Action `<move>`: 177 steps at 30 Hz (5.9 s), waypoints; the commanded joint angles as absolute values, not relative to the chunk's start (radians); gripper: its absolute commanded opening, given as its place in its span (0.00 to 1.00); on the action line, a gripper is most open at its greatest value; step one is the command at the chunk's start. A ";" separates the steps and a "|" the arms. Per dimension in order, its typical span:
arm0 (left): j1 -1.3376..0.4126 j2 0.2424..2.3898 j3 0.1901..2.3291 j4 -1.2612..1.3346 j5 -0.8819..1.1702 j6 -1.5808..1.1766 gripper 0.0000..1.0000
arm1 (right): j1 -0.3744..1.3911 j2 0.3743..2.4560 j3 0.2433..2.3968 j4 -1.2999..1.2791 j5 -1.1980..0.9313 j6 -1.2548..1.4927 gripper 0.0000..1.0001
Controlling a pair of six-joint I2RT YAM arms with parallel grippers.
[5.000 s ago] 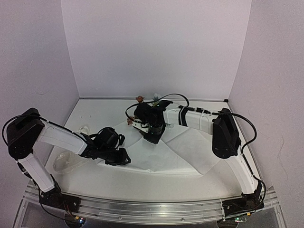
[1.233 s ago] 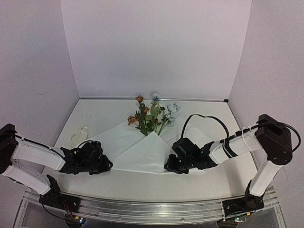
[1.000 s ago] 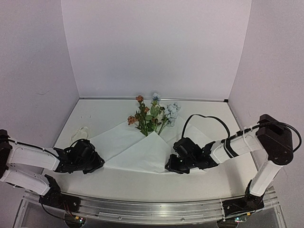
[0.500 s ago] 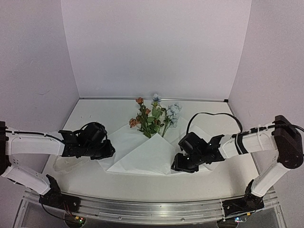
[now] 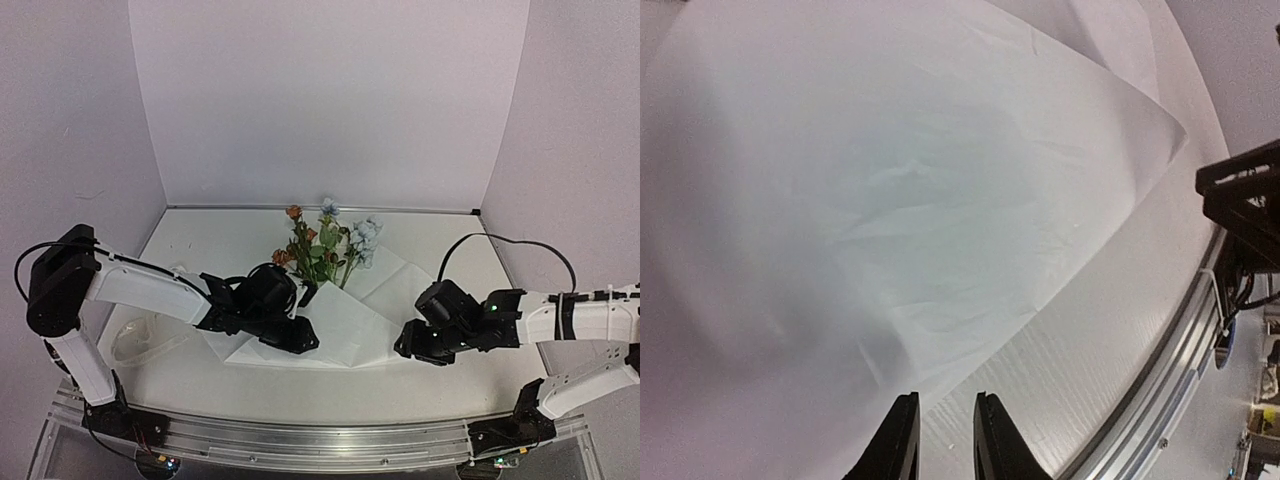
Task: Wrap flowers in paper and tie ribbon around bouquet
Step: Press the fold line on the 1/4-folded wrapping paper, then fold the one-fourth-folded wrapping paper at the center of the board.
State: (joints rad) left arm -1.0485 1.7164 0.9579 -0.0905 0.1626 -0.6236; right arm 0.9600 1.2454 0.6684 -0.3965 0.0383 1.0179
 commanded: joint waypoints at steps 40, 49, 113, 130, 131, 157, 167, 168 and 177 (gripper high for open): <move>-1.029 1.966 0.994 0.065 0.267 -0.571 0.20 | 0.997 1.295 0.225 0.119 0.324 1.258 0.29; -1.028 1.962 0.990 0.069 0.274 -0.572 0.20 | 0.975 0.825 0.158 -0.457 0.611 1.356 0.47; -1.054 1.906 1.126 0.022 0.342 -0.541 0.23 | 1.058 0.968 0.297 0.002 0.541 0.918 0.00; -1.104 2.145 1.340 0.029 0.401 -0.447 0.22 | 1.075 0.920 0.303 -0.081 0.616 0.929 0.00; -1.104 2.156 1.346 0.026 0.383 -0.454 0.22 | 1.076 0.919 0.306 -0.086 0.615 0.926 0.00; -1.114 2.253 1.379 -0.105 0.201 -0.620 0.23 | 1.128 1.204 0.793 -0.113 0.263 0.584 0.00; -1.095 2.085 1.185 0.151 0.249 -0.647 0.25 | 0.999 1.221 0.748 -0.095 0.054 0.691 0.00; -1.095 2.063 1.173 0.167 0.260 -0.638 0.26 | 0.993 1.218 0.743 -0.096 0.048 0.693 0.00; -1.053 1.882 1.080 0.209 0.341 -0.648 0.34 | 0.954 1.235 0.756 -0.181 0.020 0.702 0.00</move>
State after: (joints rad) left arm -1.0838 2.0056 1.1235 0.1671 0.2938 -0.6344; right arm 0.9664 1.2343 0.7391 -0.1356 0.0418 0.6906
